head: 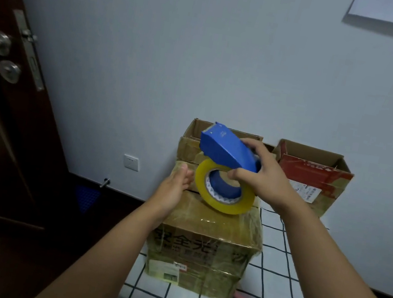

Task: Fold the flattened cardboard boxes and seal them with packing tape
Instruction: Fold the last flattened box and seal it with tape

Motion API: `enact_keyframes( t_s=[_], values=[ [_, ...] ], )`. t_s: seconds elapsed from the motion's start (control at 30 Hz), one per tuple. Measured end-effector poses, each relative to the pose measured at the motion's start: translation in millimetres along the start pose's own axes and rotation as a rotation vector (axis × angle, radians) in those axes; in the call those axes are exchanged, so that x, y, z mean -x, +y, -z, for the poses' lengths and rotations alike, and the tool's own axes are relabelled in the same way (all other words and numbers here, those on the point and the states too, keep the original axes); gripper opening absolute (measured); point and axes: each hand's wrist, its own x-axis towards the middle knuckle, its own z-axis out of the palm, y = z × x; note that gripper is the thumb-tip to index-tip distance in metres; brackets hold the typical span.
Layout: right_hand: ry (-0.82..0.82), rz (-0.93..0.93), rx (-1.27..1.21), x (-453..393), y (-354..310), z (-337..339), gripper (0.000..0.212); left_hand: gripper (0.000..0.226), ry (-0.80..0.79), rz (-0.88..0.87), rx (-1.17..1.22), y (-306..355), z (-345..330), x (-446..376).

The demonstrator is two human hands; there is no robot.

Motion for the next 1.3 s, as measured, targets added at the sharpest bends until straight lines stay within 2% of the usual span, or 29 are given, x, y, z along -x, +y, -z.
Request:
enact_keyframes(
  t_s=[0.2,0.37,0.47,0.57,0.83,1.1,1.3],
  values=[
    [-0.051,-0.081,-0.114,-1,17,9,0.064,0.048,0.029,0.043,0.056,2,4,-8],
    [-0.126,-0.076,-0.111,-2,23,15,0.064,0.035,-0.004,0.07,0.113,16,8,-17],
    [-0.152,-0.077,-0.093,-3,24,16,0.067,0.023,-0.034,0.055,0.243,27,8,-21],
    [-0.168,-0.081,-0.082,-5,25,18,0.067,0.025,-0.093,0.048,0.327,32,10,-28],
    [-0.206,-0.094,-0.087,-7,28,21,0.069,0.028,-0.147,0.034,0.258,35,16,-36],
    [-0.247,-0.073,-0.087,-12,28,20,0.07,0.025,-0.213,0.114,0.373,40,24,-43],
    [-0.262,-0.076,-0.091,-15,25,18,0.07,0.017,-0.307,0.167,0.172,44,32,-46]
  ],
)
